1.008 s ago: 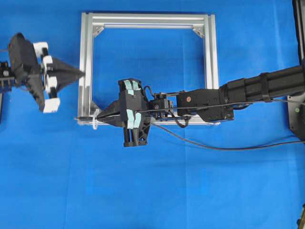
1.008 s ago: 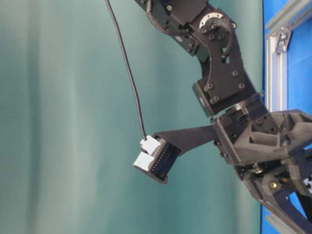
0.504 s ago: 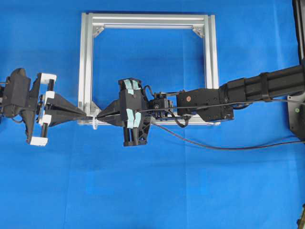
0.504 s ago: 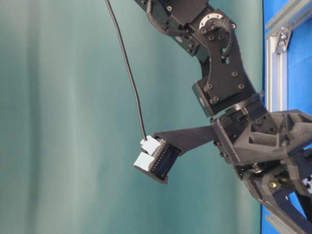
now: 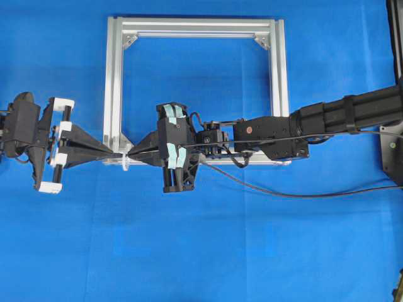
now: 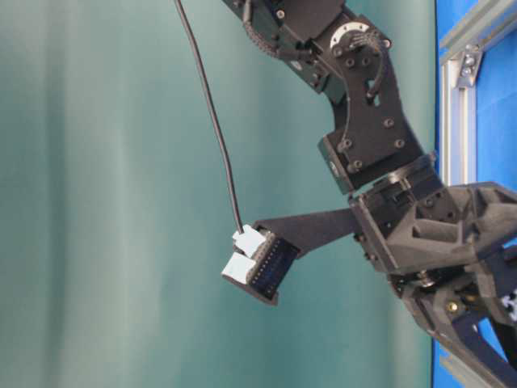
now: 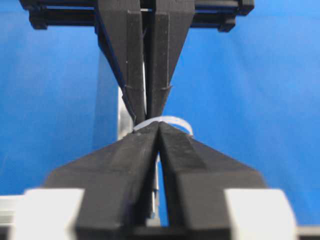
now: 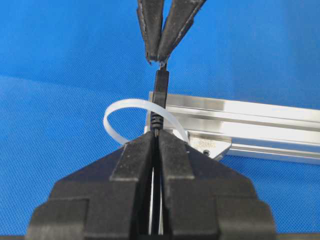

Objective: Insert the wire through the string loop located on the left side.
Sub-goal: 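Bring the left gripper to the plug tip protruding past the loop, then close the left gripper on the plug tip beyond the loop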

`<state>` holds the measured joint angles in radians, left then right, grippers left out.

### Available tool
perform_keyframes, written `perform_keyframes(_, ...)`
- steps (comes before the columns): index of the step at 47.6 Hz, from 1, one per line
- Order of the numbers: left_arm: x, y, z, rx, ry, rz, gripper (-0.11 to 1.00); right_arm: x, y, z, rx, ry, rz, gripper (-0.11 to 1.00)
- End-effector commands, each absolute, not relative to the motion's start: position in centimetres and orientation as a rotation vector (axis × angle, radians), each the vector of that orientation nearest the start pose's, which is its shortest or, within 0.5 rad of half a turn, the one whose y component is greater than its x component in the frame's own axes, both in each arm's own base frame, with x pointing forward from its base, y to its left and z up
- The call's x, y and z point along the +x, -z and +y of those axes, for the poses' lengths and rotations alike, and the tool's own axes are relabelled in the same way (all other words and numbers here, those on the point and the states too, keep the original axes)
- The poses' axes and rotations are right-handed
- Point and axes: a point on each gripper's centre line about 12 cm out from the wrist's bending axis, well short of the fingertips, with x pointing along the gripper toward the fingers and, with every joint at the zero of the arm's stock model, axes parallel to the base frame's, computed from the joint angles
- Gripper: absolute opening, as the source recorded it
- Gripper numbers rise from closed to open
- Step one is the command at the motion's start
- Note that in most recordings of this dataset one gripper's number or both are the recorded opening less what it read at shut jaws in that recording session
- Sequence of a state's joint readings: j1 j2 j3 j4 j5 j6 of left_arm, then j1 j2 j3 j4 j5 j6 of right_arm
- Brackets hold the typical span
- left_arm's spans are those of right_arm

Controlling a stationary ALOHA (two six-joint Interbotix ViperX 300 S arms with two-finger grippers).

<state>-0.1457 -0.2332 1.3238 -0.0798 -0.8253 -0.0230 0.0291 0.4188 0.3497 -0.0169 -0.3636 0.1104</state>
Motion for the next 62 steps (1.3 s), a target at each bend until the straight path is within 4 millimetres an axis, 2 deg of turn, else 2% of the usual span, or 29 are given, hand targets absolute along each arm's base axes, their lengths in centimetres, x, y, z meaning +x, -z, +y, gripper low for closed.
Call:
perform_keyframes(1, 24.1, -14.1, -2.8, -0.052, 0.078, 0.246, 0.15, 50.4, -13.7, 1.4, 0.090, -0.014, 0.369, 0.00)
perform_keyframes(11, 24.3, -14.1, -2.9, -0.053, 0.078, 0.251, 0.78, 50.4, -13.7, 1.4, 0.090, -0.014, 0.368, 0.00)
perform_keyframes(15, 24.3, -14.0, -2.9, -0.054, 0.080, 0.263, 0.91, 50.4, -13.8, 1.5, 0.090, -0.016, 0.366, 0.00)
perform_keyframes(40, 24.9, -11.5, -3.0, -0.041, 0.075, 0.393, 0.90, 50.4, -13.7, 1.4, 0.090, -0.014, 0.368, 0.00)
perform_keyframes(62, 24.9, -11.4, -3.0, -0.042, 0.076, 0.397, 0.90, 50.4, -13.7, 1.4, 0.090, -0.014, 0.368, 0.00)
